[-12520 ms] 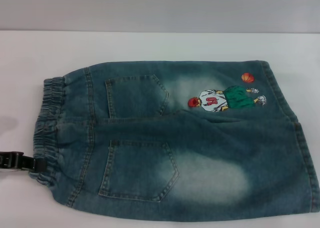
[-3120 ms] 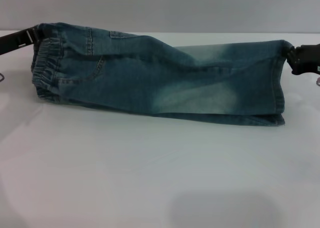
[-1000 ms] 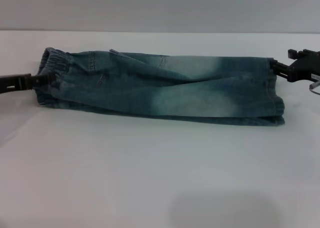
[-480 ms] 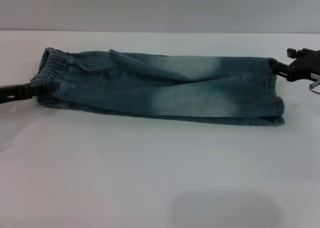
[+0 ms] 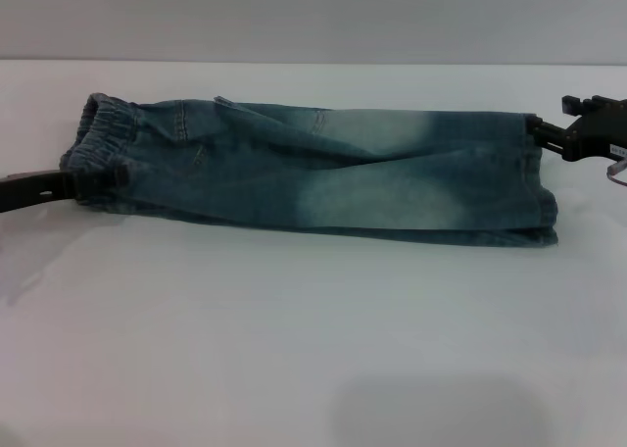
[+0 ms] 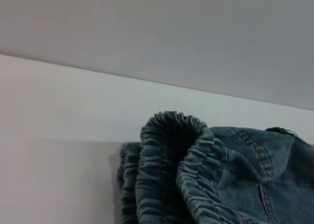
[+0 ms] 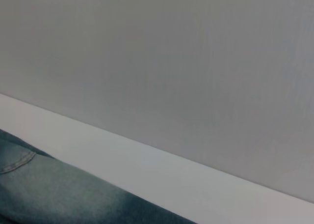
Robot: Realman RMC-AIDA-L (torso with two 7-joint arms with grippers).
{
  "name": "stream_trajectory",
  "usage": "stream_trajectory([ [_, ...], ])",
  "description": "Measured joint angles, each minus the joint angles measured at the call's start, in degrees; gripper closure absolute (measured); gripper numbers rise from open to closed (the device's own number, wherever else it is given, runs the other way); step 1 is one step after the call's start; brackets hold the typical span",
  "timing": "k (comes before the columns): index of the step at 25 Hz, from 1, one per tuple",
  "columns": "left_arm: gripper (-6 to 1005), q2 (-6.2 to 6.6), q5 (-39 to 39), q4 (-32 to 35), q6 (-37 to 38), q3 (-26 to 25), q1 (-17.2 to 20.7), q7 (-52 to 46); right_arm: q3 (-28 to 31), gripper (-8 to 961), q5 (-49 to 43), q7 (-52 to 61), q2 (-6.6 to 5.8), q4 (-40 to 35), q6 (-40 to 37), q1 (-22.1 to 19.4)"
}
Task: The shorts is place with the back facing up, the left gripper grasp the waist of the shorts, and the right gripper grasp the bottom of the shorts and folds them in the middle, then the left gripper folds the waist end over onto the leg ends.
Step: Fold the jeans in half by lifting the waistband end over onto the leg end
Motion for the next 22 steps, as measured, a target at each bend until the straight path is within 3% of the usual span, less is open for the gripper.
stream_trajectory([
  [5,157,-0.46,0.0,-0.2,-1.1,0.0,-0.3,0.1,0.0,374,0.0,0.0,-0.01,-0.1,0.0,0.0],
  [13,354,-1.42,-1.1,0.0,-3.1,-1.8,0.5,2.7,0.0,373,0.0,0.0,-0.01,-0.1,0.1,-0.3],
  [22,543,-1.49,-1.2,-0.1,-3.2,-1.9,0.1,3.1,0.1,374,0.0,0.0,-0.01,-0.1,0.1,-0.5],
])
